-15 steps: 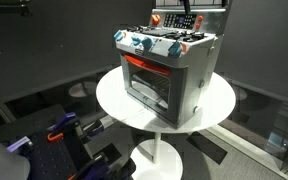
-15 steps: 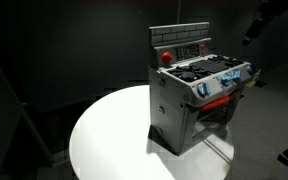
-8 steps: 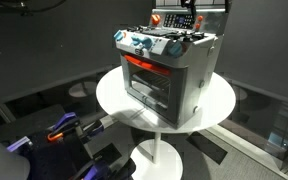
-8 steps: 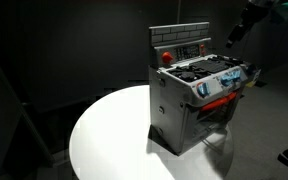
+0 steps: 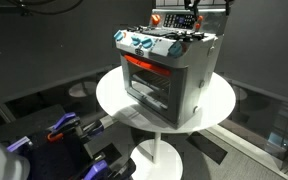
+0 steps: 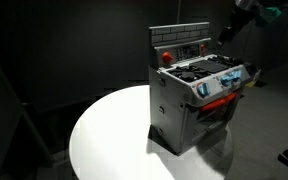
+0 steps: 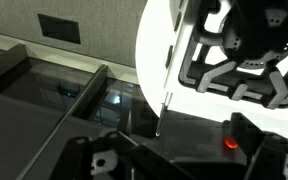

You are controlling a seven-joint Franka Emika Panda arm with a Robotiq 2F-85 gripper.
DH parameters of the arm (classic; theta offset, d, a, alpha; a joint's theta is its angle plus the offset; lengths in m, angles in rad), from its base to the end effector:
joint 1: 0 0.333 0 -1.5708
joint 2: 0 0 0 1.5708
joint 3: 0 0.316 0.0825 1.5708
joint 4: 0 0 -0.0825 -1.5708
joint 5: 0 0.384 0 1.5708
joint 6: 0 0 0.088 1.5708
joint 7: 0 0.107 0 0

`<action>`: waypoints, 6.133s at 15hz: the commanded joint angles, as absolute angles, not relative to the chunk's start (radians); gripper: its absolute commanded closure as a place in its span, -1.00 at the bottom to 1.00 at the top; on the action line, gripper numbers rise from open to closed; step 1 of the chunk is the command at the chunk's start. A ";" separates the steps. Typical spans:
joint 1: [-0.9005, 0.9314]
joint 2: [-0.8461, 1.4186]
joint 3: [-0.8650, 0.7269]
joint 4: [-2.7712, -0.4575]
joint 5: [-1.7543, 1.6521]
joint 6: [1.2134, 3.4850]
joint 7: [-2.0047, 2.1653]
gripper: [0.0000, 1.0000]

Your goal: Press the orange button on the stove

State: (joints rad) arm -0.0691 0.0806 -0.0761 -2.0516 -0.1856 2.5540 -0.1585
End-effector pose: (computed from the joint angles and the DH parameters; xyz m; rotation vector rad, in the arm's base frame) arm 0.5948 -0.0835 0.4451 2.8760 0.2125 0.5778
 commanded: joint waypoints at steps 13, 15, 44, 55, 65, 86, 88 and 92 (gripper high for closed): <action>-0.064 0.182 -0.053 -1.918 -0.133 2.545 -0.150 -1.00; -0.065 0.188 -0.053 -1.909 -0.131 2.546 -0.151 -1.00; -0.061 0.265 -0.045 -1.833 -0.138 2.546 -0.149 -1.00; -0.055 0.203 -0.048 -1.882 -0.147 2.506 -0.129 -1.00; -0.052 0.202 -0.052 -1.869 -0.156 2.517 -0.113 -1.00; -0.050 0.236 -0.058 -1.843 -0.175 2.542 -0.104 -1.00; -0.050 0.238 -0.058 -1.840 -0.172 2.543 -0.107 -1.00; -0.051 0.243 -0.057 -1.838 -0.170 2.550 -0.110 -1.00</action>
State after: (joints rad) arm -0.0589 0.2191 -0.0479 -1.8740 -0.1513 2.5433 -0.1382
